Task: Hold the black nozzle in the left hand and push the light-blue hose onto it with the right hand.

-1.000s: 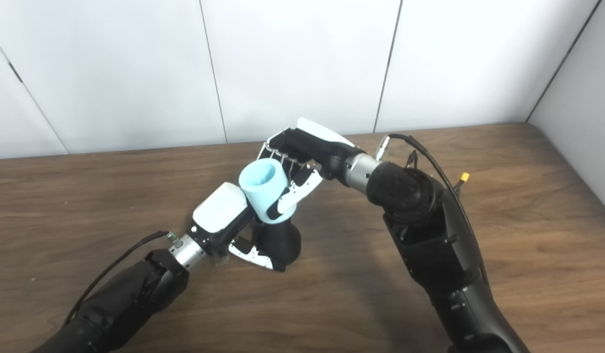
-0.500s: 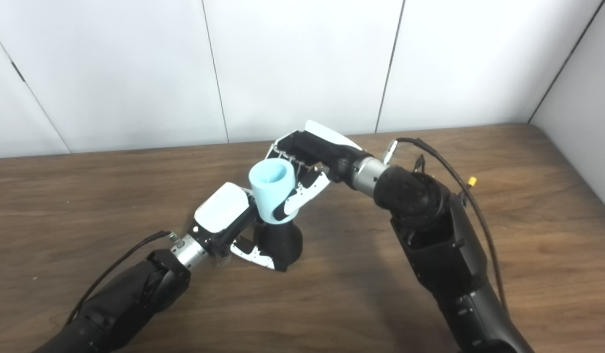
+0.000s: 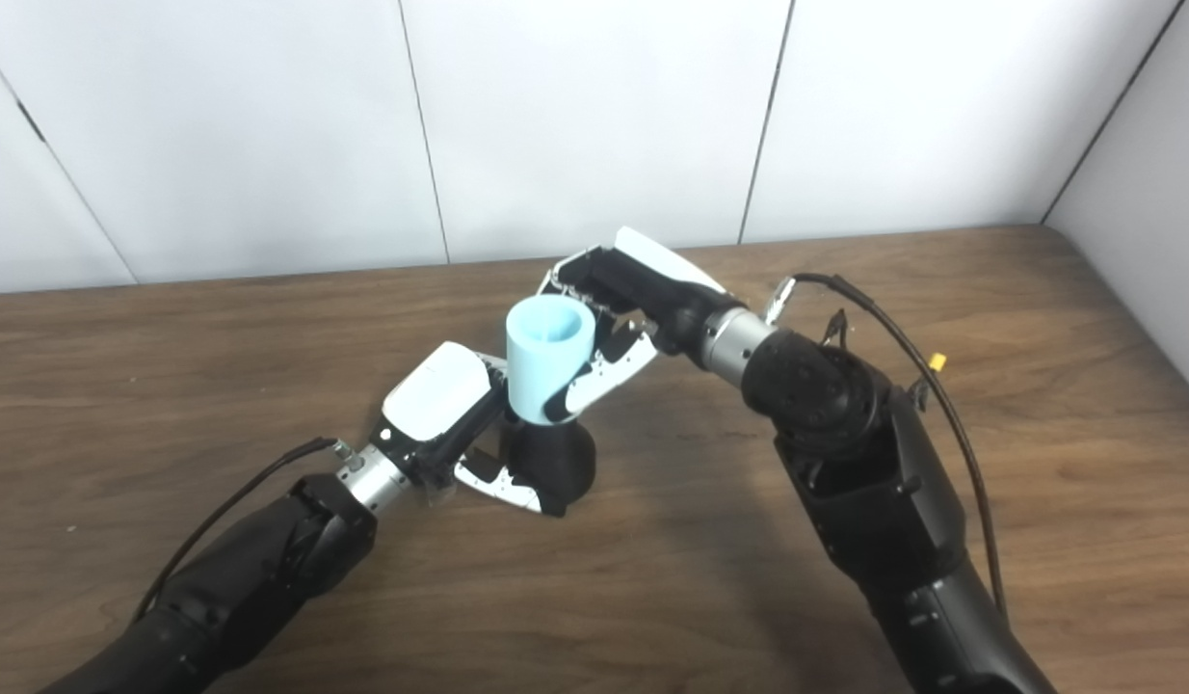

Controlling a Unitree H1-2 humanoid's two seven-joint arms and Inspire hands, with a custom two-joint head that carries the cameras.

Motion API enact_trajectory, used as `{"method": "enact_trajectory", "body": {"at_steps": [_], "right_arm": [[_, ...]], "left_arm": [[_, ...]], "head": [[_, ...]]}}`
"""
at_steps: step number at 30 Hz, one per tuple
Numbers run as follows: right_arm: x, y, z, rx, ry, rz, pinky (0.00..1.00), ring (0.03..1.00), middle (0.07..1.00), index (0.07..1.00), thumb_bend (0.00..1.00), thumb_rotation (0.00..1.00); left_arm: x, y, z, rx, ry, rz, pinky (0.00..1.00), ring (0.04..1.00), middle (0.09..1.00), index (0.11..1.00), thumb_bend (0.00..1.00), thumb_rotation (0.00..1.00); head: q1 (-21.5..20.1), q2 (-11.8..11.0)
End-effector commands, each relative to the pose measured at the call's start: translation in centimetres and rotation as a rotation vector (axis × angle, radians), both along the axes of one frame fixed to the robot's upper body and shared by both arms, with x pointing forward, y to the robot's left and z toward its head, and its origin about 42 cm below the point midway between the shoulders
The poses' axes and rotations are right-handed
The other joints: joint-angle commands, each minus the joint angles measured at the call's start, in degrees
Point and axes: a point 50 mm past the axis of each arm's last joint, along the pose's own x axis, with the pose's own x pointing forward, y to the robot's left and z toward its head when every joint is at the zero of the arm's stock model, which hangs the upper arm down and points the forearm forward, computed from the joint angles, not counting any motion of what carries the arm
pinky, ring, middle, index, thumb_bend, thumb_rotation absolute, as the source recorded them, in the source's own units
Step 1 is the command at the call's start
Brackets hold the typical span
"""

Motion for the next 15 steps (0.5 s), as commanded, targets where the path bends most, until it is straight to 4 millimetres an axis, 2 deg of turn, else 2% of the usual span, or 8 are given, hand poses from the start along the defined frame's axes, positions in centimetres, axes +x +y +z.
{"method": "enact_trajectory", "body": {"at_steps": [1, 9, 15], "right_arm": [[-0.1, 0.0, 0.6, -0.039, -0.039, 0.007, 0.36, 0.422, 0.478, 0.506, 0.52, 0.0], [0.0, 1.1, -0.1, -0.032, -0.036, 0.066, 0.35, 0.41, 0.489, 0.497, 0.52, 0.0], [-0.3, 1.5, -0.7, -0.091, -0.056, 0.127, 0.35, 0.4, 0.491, 0.502, 0.52, 0.0]], "left_arm": [[-8.2, 2.4, -10.9, 0.261, 0.323, 0.001, 0.31, 0.38, 0.434, 0.527, 0.5, 0.0], [-8.1, 2.2, -10.8, 0.25, 0.322, -0.007, 0.33, 0.377, 0.432, 0.514, 0.5, 0.0], [-8.1, 2.1, -10.7, 0.253, 0.32, -0.006, 0.33, 0.382, 0.438, 0.521, 0.5, 0.0]], "head": [[0.0, 0.2], [0.3, 0.5], [0.3, 0.6]]}}
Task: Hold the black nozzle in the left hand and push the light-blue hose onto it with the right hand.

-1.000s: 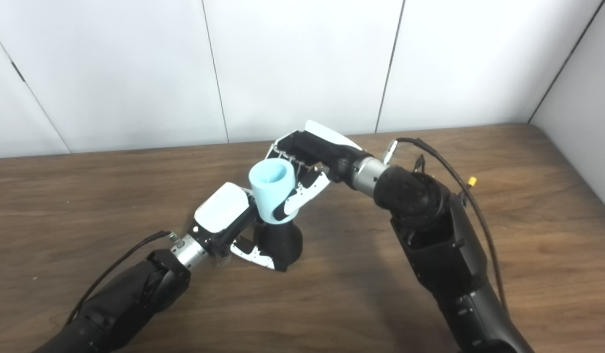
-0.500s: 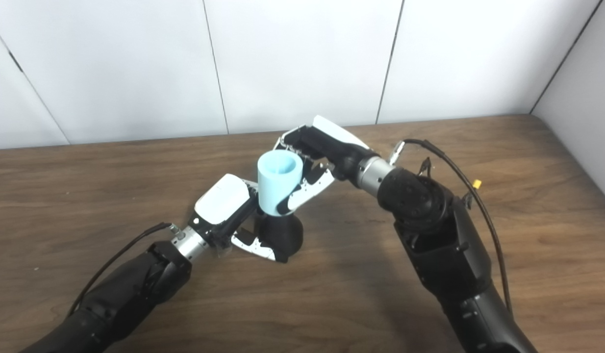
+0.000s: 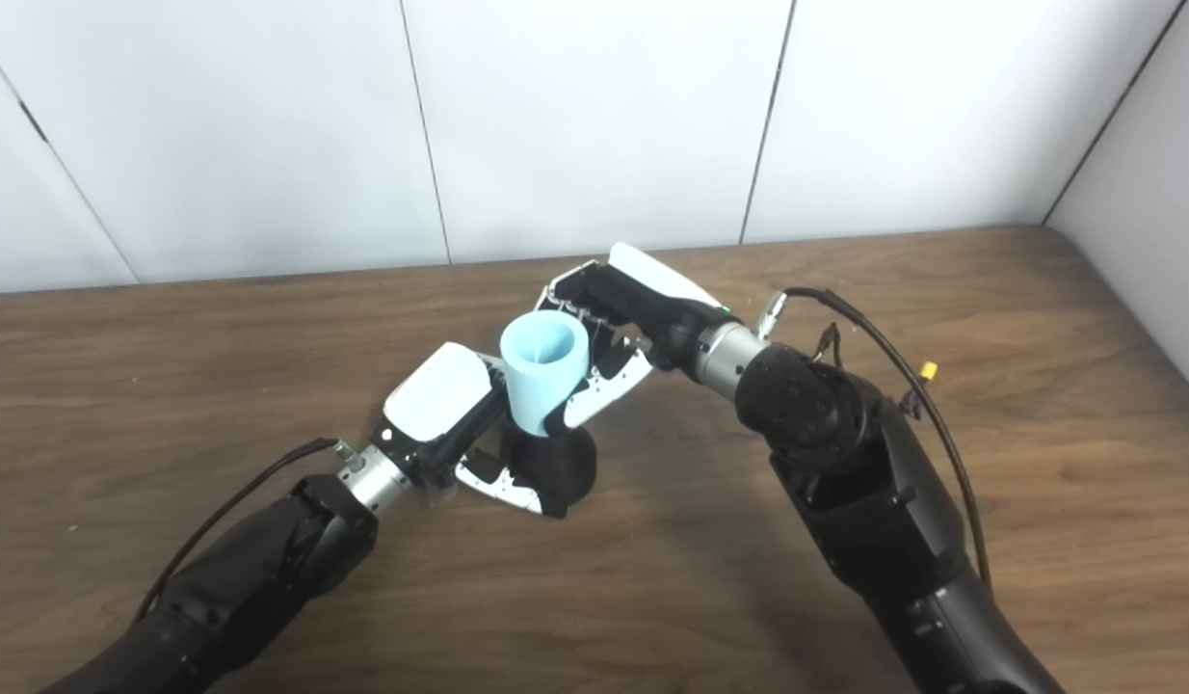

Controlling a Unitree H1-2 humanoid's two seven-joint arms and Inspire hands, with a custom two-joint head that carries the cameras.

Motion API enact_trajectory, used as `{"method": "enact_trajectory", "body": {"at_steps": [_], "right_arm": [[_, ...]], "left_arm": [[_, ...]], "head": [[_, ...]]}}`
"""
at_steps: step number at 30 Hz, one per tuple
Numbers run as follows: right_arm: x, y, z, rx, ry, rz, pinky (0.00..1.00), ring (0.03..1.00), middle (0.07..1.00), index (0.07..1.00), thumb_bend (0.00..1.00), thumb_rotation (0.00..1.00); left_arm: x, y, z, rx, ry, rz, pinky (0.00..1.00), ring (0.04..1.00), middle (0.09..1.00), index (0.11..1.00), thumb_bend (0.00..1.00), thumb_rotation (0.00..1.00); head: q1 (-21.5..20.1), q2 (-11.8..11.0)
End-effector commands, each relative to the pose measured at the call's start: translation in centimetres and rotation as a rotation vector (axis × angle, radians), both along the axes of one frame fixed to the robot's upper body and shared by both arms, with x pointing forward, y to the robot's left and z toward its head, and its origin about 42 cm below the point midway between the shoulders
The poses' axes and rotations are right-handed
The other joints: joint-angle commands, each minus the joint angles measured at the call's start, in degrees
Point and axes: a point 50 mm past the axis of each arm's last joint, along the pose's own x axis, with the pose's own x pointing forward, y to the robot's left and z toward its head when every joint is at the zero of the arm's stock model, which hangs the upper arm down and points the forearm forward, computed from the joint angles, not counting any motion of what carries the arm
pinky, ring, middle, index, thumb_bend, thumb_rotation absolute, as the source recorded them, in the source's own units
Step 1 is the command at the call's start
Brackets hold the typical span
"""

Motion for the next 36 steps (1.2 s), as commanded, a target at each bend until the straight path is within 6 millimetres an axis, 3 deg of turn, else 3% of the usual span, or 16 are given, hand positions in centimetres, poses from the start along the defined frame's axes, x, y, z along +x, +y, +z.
{"method": "enact_trajectory", "body": {"at_steps": [1, 12, 21, 27, 31, 32, 33, 36], "right_arm": [[-0.3, 0.8, -0.1, -0.06, -0.021, 0.09, 0.34, 0.4, 0.489, 0.502, 0.52, 0.0], [-0.6, 0.5, -0.8, -0.084, -0.007, 0.086, 0.35, 0.407, 0.484, 0.5, 0.52, 0.0], [-1.2, -0.2, -3.0, -0.11, 0.015, 0.062, 0.37, 0.412, 0.475, 0.505, 0.52, 0.0], [-1.7, -0.2, -4.5, -0.112, -0.001, 0.056, 0.36, 0.403, 0.475, 0.509, 0.52, 0.0], [-1.7, -0.1, -3.8, -0.125, -0.023, 0.063, 0.38, 0.404, 0.483, 0.534, 0.52, 0.0], [-1.7, -0.1, -3.1, -0.153, -0.02, 0.069, 0.41, 0.469, 0.486, 0.601, 0.54, 0.0], [-1.6, 0.0, -2.4, -0.18, -0.016, 0.073, 0.48, 0.608, 0.682, 0.758, 0.78, 0.09], [-1.3, -0.1, -0.3, -0.191, -0.016, 0.051, 0.65, 0.889, 0.956, 0.97, 0.97, 0.22]], "left_arm": [[-8.1, 2.0, -10.7, 0.254, 0.317, -0.008, 0.32, 0.381, 0.438, 0.526, 0.5, 0.0], [-8.0, 2.1, -10.7, 0.264, 0.325, -0.007, 0.32, 0.382, 0.44, 0.53, 0.5, 0.0], [-8.2, 2.2, -10.7, 0.259, 0.326, -0.006, 0.34, 0.377, 0.445, 0.504, 0.5, 0.0], [-8.3, 2.2, -10.6, 0.252, 0.332, -0.004, 0.33, 0.375, 0.446, 0.533, 0.5, 0.0], [-8.3, 2.3, -10.6, 0.261, 0.336, -0.005, 0.32, 0.377, 0.443, 0.53, 0.5, 0.0], [-8.3, 2.3, -10.6, 0.26, 0.336, -0.006, 0.32, 0.378, 0.443, 0.531, 0.5, 0.0], [-8.3, 2.3, -10.6, 0.259, 0.336, -0.007, 0.32, 0.379, 0.441, 0.531, 0.5, 0.0], [-8.2, 2.3, -10.7, 0.261, 0.332, -0.007, 0.31, 0.383, 0.434, 0.529, 0.5, 0.0]], "head": [[0.0, 0.1], [-0.1, 0.0], [0.1, 0.5], [0.0, 0.6], [0.0, 0.6], [0.0, 0.6], [-0.2, 0.4], [-0.1, 0.3]]}}
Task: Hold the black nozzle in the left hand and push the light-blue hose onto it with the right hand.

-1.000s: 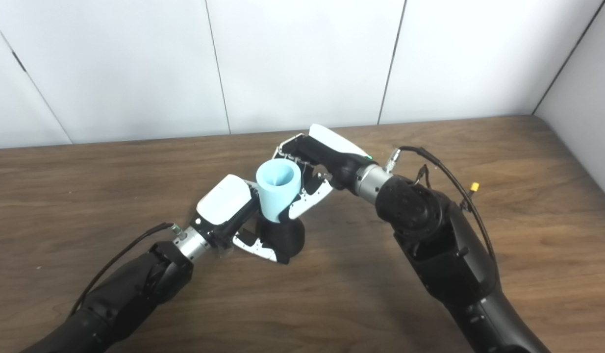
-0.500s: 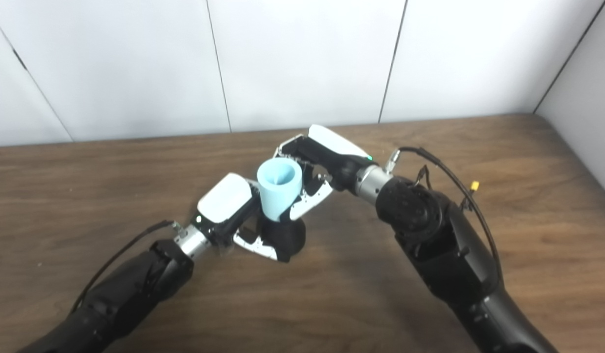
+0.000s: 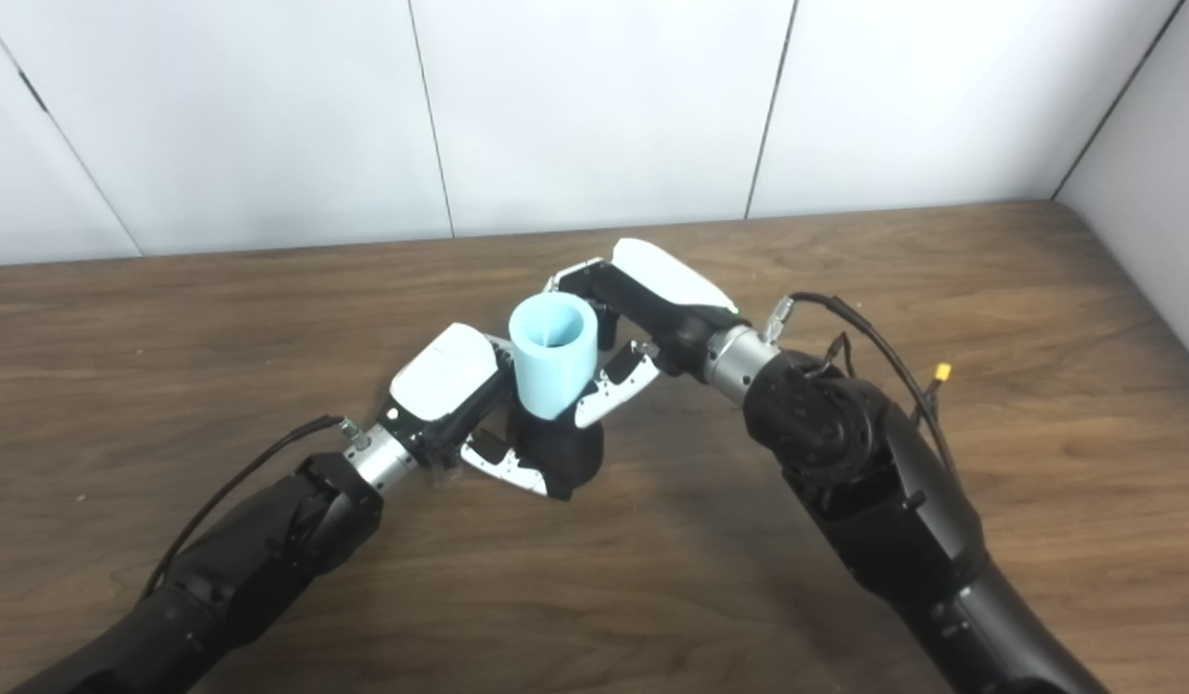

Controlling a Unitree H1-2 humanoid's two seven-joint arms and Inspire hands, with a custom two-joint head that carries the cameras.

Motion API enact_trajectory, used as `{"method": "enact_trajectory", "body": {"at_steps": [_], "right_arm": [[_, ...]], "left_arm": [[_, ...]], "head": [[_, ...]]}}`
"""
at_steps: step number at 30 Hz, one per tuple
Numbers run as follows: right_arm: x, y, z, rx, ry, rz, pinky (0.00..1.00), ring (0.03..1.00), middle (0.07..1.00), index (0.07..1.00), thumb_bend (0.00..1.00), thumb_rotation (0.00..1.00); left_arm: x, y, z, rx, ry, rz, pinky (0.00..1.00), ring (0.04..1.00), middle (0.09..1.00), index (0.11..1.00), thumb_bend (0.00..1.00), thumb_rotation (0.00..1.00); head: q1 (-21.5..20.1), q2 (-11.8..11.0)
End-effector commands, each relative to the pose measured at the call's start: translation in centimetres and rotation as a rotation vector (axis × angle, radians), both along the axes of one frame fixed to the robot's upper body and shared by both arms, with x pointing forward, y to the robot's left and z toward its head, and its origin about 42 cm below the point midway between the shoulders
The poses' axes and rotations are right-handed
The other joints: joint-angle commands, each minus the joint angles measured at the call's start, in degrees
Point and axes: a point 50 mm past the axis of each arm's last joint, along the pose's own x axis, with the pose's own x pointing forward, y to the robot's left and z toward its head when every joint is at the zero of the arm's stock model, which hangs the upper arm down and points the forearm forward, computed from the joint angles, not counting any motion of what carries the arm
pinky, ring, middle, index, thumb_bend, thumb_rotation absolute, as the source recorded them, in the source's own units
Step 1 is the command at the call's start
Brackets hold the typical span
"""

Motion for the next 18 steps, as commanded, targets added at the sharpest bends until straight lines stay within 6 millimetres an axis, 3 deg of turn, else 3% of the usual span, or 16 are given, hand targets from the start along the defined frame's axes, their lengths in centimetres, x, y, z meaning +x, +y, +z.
{"method": "enact_trajectory", "body": {"at_steps": [1, 3, 8, 13, 18], "right_arm": [[0.1, 0.0, 2.3, -0.023, -0.001, 0.014, 0.68, 0.935, 0.978, 0.985, 0.99, 0.23], [0.5, -0.2, 3.3, -0.002, -0.024, -0.012, 0.74, 0.987, 0.996, 0.997, 1.0, 0.25], [0.9, -1.0, 5.7, 0.055, -0.111, -0.067, 0.9, 1.0, 1.0, 1.0, 1.0, 0.22], [2.1, -2.6, 6.0, 0.107, -0.148, -0.076, 0.99, 1.0, 1.0, 1.0, 1.0, 0.29], [2.1, -3.4, 6.2, 0.119, -0.159, -0.095, 1.0, 1.0, 1.0, 1.0, 1.0, 0.31]], "left_arm": [[-7.7, 2.4, -10.6, 0.265, 0.303, 0.0, 0.32, 0.386, 0.436, 0.53, 0.5, 0.0], [-7.6, 2.4, -10.6, 0.256, 0.305, 0.001, 0.32, 0.386, 0.437, 0.53, 0.5, 0.0], [-7.6, 2.5, -10.6, 0.27, 0.301, -0.001, 0.33, 0.379, 0.435, 0.52, 0.5, 0.0], [-7.5, 2.5, -10.5, 0.274, 0.297, 0.0, 0.31, 0.383, 0.435, 0.528, 0.5, 0.0], [-7.6, 2.5, -10.5, 0.269, 0.301, -0.003, 0.32, 0.383, 0.44, 0.532, 0.5, 0.0]], "head": [[0.0, -0.1], [0.0, -0.1], [0.1, -0.2], [0.1, -0.2], [0.1, -0.2]]}}
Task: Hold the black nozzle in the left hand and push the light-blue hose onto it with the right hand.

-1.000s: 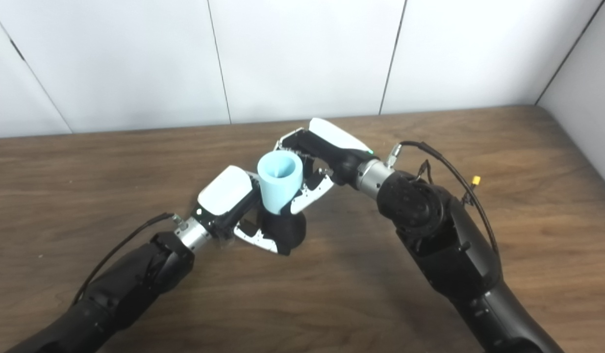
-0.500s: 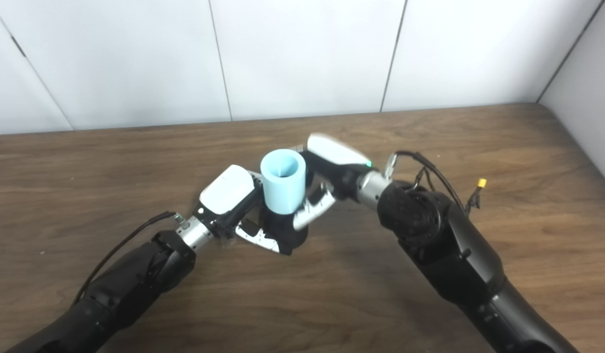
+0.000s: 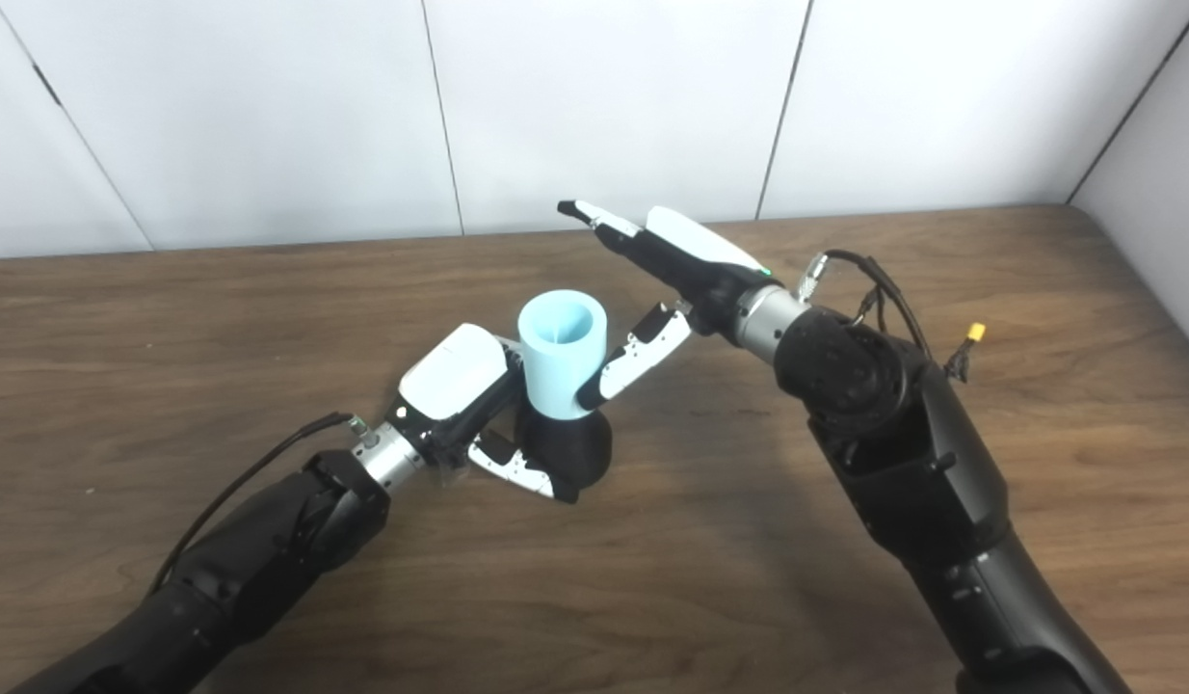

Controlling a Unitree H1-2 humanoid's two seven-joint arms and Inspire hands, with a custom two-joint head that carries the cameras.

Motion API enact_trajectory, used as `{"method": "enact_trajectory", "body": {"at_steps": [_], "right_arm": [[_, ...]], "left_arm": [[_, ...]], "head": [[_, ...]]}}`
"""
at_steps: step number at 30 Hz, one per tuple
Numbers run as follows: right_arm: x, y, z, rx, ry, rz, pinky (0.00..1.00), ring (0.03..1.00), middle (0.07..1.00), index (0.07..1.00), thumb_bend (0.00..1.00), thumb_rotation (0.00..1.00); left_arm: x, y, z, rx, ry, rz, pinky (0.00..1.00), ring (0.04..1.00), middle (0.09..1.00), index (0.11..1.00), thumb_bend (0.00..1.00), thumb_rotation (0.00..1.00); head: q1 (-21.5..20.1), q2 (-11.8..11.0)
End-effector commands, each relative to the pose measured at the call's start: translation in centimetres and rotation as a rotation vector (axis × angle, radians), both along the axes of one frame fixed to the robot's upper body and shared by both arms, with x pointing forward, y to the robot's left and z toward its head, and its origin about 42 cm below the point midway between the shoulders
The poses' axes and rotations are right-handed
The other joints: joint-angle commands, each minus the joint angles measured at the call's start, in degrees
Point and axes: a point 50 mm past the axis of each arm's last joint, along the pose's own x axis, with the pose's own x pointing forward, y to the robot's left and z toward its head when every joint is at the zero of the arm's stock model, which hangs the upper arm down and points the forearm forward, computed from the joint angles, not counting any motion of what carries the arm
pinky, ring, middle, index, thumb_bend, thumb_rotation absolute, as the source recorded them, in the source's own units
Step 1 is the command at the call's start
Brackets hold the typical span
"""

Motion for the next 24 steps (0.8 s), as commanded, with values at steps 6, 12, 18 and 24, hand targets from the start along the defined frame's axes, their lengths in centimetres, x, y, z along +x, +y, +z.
{"method": "enact_trajectory", "body": {"at_steps": [6, 12, 18, 24], "right_arm": [[-1.0, -2.2, 5.6, 0.025, -0.15, 0.039, 1.0, 1.0, 1.0, 1.0, 1.0, 0.34], [-3.2, -2.8, 8.6, -0.082, -0.133, 0.228, 1.0, 1.0, 1.0, 1.0, 1.0, 0.36], [-5.8, -1.6, 9.7, -0.226, -0.152, 0.365, 1.0, 1.0, 1.0, 1.0, 1.0, 0.39], [-7.1, -0.7, 8.4, -0.333, -0.313, 0.454, 1.0, 1.0, 1.0, 1.0, 1.0, 0.53]], "left_arm": [[-7.6, 2.9, -10.5, 0.275, 0.284, 0.009, 0.31, 0.383, 0.434, 0.531, 0.5, 0.0], [-7.4, 3.1, -10.4, 0.277, 0.282, 0.012, 0.32, 0.384, 0.43, 0.523, 0.5, 0.0], [-7.3, 3.3, -10.5, 0.261, 0.275, 0.016, 0.3, 0.382, 0.428, 0.522, 0.5, 0.0], [-7.2, 3.3, -10.5, 0.27, 0.276, 0.016, 0.32, 0.372, 0.421, 0.507, 0.5, 0.0]], "head": [[0.3, 0.1], [0.4, 0.0], [0.4, -0.1], [0.4, -0.3]]}}
